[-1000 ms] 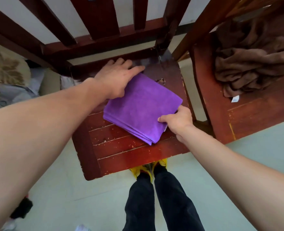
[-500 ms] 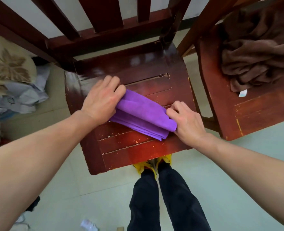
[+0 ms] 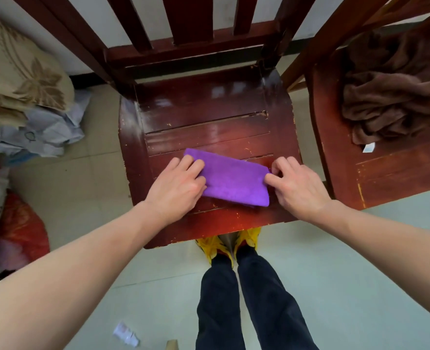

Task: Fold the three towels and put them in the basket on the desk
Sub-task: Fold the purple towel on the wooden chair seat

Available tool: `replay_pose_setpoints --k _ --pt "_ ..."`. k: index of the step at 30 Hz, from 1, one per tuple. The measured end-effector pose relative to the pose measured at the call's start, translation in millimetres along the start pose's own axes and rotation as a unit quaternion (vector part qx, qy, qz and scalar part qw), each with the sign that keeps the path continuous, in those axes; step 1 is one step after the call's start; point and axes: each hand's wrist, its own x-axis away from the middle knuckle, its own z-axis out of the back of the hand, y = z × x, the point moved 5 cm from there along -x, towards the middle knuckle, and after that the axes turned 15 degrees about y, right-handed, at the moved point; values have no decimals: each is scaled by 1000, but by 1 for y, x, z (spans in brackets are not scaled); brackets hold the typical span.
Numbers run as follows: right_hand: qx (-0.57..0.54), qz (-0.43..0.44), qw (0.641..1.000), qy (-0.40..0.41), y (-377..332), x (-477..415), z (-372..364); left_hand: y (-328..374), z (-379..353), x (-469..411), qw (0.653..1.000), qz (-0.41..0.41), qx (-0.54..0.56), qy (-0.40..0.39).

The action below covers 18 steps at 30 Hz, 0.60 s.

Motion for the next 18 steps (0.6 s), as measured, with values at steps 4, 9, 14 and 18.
replay_pose_setpoints --k 4,9,14,18 --pt "-53 -120 984 119 -14 1 33 -5 -1 -5 999 40 24 2" --pt "-105 -173 978 53 -71 -10 -7 -14 -4 -3 996 66 47 27" --pt "-53 -167 984 -5 -60 -12 -44 -20 -17 4 996 55 65 15" --pt "-27 -141 990 -12 -52 -16 -56 -26 -34 5 996 61 67 -17"
